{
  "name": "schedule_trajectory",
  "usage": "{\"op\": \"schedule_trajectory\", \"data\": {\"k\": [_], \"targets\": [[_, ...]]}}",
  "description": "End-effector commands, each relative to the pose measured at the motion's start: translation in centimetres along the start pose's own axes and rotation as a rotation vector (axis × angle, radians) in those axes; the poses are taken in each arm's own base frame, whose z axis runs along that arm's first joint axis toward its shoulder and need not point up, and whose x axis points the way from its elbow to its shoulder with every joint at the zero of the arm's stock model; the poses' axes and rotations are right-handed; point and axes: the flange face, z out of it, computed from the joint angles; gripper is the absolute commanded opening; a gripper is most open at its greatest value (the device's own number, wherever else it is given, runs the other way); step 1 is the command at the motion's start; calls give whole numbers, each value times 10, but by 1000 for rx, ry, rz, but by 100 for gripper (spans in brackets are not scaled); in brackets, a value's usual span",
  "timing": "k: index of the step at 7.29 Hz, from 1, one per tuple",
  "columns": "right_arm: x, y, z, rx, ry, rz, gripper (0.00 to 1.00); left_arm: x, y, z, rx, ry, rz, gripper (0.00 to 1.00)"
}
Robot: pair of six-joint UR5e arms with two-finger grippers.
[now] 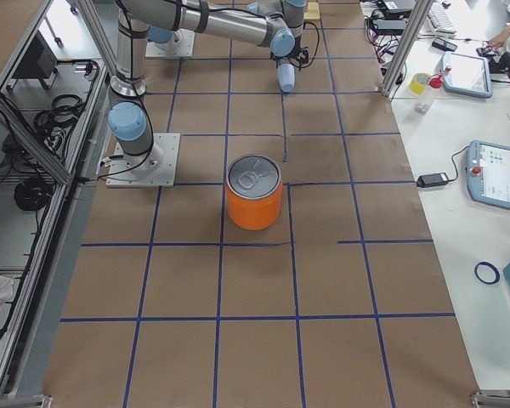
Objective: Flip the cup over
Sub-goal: 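Lay the cup on its side and release it from the right gripper, then move the left gripper toward the lying cup while the right arm withdraws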
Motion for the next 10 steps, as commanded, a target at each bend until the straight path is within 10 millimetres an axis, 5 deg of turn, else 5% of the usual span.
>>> {"op": "schedule_trajectory", "data": {"k": [1, 3, 4, 6, 7, 10], "targets": [[-1, 78, -75, -32, -58, 268, 97, 2, 4, 21, -53, -7, 0, 100], [-27, 125, -150, -20, -8, 489, 99, 24, -5, 63, -116, 114, -5, 100], [-39, 139, -173, -7, 13, 700, 100, 46, -27, 84, -67, 297, -10, 100], [-52, 145, -209, 7, 174, 1066, 100, 59, -36, 143, -124, 340, -7, 100], [-50, 148, -218, 12, 229, 1121, 100, 74, -42, 171, -165, 419, -1, 100], [-54, 148, -218, 26, 223, 1122, 100, 128, -40, 211, -200, 541, 47, 100]]}}
